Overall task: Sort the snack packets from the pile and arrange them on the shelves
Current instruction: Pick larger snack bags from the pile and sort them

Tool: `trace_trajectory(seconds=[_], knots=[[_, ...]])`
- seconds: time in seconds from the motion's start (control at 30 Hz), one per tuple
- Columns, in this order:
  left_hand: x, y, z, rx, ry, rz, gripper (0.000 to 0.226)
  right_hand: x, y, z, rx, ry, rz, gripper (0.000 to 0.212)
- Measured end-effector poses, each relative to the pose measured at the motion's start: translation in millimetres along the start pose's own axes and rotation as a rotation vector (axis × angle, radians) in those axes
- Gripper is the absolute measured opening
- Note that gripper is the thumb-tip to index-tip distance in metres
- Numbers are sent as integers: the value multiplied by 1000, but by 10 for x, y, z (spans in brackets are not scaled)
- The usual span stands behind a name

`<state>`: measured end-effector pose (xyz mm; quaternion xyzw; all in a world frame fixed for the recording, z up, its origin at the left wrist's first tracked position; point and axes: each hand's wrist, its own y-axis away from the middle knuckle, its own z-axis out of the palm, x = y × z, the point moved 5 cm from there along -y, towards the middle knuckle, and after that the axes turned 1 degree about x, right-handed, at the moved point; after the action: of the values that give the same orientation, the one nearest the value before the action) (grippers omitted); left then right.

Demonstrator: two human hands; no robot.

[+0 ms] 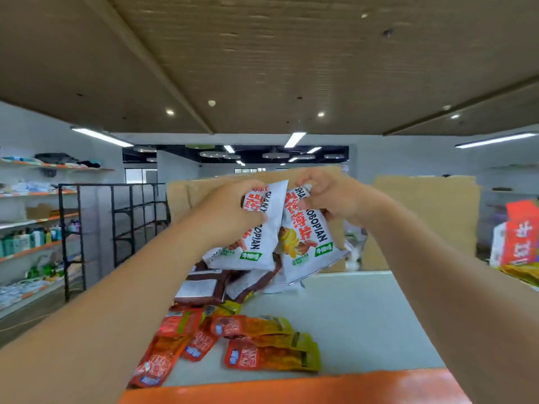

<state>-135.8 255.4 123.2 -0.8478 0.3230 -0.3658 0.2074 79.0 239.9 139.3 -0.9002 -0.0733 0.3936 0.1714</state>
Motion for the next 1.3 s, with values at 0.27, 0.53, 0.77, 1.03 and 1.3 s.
trace_trajectory(seconds=[0.27, 0.53, 0.77, 1.03, 1.3], knots=[[1037, -293, 1352, -98, -38, 19, 49, 1263, 702, -1356, 85, 38, 172, 30], [1401, -522, 2652, -387, -515, -192, 22, 2483, 892, -1685, -127, 224, 424, 26], [1136, -282, 3375, -584, -443, -283, 35, 2744, 899, -1134, -290, 595, 138, 31], [1052, -271, 3425, -571, -478, -333, 64, 2861, 848, -828, -305, 836, 116, 57], [1013, -286, 3457, -559, -518, -351, 71, 2883, 811, -806, -405, 864, 198, 68]])
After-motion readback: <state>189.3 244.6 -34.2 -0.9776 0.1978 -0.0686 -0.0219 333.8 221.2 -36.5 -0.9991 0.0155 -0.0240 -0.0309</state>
